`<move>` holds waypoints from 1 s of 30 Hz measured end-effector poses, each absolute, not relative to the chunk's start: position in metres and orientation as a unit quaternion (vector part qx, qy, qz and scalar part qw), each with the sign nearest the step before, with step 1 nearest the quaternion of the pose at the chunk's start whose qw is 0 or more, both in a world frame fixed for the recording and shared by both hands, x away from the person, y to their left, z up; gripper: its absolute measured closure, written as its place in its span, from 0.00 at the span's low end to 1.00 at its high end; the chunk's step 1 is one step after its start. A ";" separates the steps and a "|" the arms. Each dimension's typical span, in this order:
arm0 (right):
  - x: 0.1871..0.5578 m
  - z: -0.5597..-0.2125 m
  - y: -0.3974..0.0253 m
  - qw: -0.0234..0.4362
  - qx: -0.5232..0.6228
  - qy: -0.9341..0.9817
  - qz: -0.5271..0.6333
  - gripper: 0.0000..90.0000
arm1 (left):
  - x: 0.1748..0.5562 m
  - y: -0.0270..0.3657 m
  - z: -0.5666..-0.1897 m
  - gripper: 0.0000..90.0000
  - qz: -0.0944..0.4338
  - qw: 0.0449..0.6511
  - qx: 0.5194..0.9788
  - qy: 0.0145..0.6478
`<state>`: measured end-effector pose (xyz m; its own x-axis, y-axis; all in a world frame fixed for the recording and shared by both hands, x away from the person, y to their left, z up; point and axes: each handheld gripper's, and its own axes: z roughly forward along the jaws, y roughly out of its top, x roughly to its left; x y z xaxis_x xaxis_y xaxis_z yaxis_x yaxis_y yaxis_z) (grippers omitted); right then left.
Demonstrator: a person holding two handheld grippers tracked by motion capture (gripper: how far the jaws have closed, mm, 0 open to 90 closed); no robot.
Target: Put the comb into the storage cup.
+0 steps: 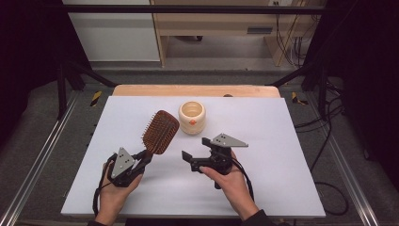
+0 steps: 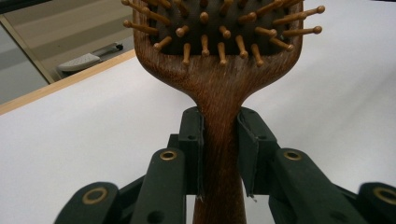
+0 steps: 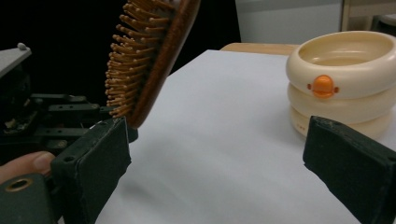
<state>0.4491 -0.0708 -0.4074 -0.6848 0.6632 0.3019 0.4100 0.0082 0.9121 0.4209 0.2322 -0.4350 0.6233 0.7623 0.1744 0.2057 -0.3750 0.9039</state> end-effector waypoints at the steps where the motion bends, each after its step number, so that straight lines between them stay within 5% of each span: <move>1: 0.449 -0.407 -0.069 0.104 0.382 0.701 0.593 0.08 | 0.421 0.232 -0.435 0.81 0.300 0.463 0.773 0.312; 30: 0.441 -0.404 -0.050 0.108 0.359 0.680 0.630 0.08 | 0.416 0.230 -0.431 0.81 0.311 0.472 0.769 0.298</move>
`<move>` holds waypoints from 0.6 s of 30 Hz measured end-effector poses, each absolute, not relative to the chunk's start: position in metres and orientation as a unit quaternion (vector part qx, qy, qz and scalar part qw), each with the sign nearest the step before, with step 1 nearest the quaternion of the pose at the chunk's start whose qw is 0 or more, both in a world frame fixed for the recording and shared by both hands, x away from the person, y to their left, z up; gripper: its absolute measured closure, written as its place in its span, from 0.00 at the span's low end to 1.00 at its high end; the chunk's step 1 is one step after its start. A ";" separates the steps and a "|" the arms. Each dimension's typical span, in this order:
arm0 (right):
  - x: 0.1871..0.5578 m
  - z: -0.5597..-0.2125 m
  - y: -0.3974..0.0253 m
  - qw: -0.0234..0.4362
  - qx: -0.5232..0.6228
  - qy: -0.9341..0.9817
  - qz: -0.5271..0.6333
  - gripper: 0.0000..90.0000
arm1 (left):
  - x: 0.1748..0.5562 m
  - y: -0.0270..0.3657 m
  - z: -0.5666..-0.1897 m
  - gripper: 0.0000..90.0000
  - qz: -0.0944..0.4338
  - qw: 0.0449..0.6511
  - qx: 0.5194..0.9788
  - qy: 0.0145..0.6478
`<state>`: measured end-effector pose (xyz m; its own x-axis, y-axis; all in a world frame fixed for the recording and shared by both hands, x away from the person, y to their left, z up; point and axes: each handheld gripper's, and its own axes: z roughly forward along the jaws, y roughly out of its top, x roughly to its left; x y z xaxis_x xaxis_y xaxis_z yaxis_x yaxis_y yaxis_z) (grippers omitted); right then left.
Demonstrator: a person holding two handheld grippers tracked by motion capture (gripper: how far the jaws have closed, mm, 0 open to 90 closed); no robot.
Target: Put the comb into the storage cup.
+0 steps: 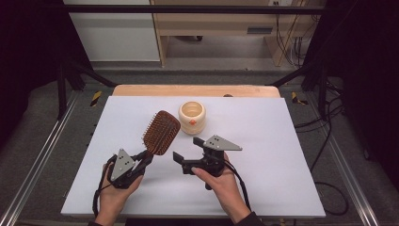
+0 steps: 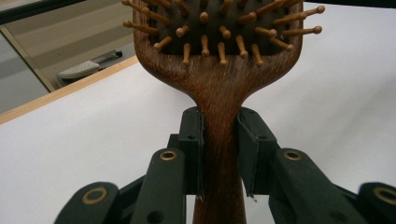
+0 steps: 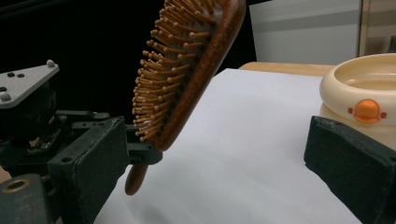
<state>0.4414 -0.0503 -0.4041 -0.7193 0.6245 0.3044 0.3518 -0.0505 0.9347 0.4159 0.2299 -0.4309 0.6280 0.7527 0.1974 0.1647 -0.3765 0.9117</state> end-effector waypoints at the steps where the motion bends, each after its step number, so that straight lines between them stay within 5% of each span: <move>1: 0.442 -0.404 -0.049 0.109 0.358 0.678 0.633 0.08 | 0.416 0.230 -0.431 0.81 0.312 0.471 0.769 0.298; 18: 0.447 -0.400 -0.032 0.082 0.364 0.662 0.651 0.14 | 0.410 0.222 -0.428 0.81 0.308 0.478 0.772 0.284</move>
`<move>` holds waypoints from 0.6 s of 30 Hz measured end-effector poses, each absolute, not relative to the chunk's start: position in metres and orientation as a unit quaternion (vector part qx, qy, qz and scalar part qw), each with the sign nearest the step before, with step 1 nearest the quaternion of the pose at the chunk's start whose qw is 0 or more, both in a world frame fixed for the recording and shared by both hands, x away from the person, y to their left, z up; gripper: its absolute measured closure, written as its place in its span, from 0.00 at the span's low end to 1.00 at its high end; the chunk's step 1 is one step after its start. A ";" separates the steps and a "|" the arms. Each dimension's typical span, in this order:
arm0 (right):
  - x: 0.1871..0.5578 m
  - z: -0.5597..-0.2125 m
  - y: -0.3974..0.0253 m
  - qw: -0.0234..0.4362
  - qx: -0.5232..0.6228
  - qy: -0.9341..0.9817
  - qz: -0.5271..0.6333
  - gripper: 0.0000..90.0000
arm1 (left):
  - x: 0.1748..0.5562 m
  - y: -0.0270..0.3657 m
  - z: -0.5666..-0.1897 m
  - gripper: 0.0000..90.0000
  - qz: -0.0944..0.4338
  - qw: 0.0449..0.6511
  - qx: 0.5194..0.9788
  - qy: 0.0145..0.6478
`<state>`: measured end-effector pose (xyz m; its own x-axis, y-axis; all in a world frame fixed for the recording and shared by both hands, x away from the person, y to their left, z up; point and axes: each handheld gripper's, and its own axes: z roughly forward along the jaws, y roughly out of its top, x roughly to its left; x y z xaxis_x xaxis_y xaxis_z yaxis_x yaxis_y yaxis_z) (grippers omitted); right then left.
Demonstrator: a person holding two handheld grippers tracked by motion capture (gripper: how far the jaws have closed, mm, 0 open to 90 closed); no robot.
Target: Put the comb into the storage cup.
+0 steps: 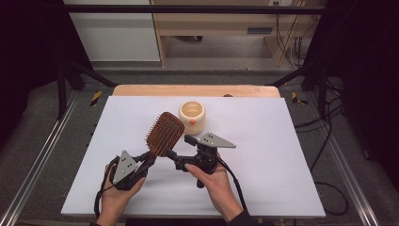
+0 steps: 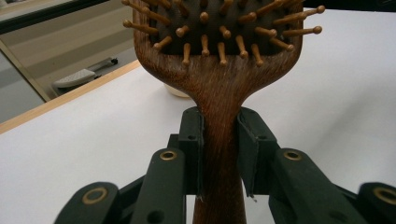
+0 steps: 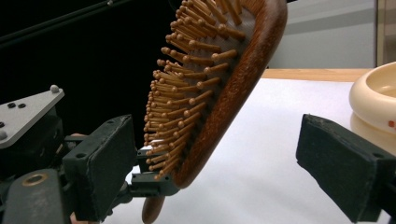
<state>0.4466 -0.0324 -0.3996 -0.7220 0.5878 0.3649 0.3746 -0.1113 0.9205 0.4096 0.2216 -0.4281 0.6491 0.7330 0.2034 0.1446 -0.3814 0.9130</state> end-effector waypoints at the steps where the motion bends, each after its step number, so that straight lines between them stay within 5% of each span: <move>1: 0.447 -0.399 -0.032 0.080 0.364 0.661 0.652 0.14 | 0.409 0.221 -0.428 0.81 0.308 0.479 0.772 0.283; 18: 0.451 -0.383 -0.020 0.063 0.355 0.654 0.665 0.21 | 0.405 0.217 -0.426 0.81 0.307 0.486 0.772 0.272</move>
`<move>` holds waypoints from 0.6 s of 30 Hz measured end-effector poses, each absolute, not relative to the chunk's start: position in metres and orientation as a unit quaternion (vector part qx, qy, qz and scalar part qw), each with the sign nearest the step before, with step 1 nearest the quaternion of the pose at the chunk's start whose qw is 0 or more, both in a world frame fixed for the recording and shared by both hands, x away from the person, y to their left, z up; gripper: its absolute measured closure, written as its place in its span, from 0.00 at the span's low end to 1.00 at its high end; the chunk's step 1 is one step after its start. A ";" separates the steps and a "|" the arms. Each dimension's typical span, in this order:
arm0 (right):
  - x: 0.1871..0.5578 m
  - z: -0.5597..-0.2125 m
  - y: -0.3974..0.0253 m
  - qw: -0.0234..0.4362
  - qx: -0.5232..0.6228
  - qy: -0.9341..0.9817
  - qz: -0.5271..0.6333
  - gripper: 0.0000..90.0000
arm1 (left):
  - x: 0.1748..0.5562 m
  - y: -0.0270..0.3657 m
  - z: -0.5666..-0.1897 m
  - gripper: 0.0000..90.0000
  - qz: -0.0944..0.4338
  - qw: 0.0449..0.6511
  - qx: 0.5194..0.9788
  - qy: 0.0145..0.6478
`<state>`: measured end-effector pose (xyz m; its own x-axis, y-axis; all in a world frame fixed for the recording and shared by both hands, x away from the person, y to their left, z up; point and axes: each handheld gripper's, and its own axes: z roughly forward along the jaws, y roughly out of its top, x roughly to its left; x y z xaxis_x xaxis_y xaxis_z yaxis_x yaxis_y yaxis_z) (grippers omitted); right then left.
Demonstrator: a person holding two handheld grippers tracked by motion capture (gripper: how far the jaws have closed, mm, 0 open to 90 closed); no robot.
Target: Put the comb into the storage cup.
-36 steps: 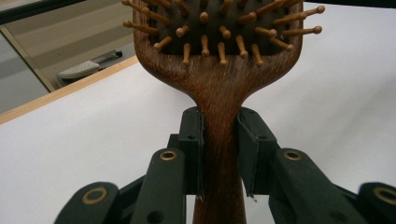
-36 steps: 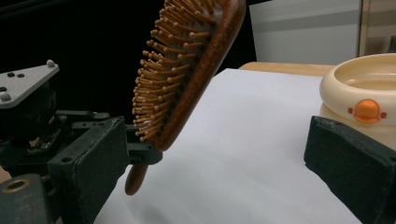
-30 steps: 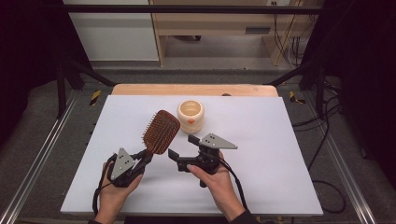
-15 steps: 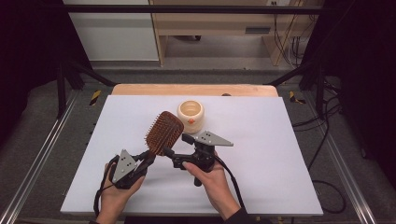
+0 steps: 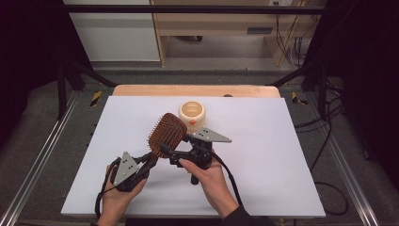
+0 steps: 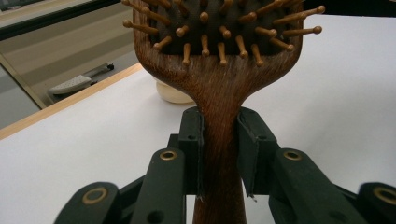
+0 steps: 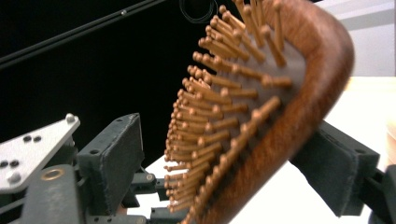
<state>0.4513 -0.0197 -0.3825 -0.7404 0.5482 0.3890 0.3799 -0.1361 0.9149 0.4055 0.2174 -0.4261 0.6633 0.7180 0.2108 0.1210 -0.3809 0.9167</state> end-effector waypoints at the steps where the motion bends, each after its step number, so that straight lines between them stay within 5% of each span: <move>1: 0.452 -0.382 -0.020 0.062 0.354 0.654 0.666 0.22 | 0.405 0.217 -0.426 0.81 0.307 0.486 0.772 0.271; 18: 0.462 -0.371 -0.028 0.042 0.369 0.627 0.685 0.30 | 0.404 0.213 -0.426 0.81 0.306 0.489 0.774 0.262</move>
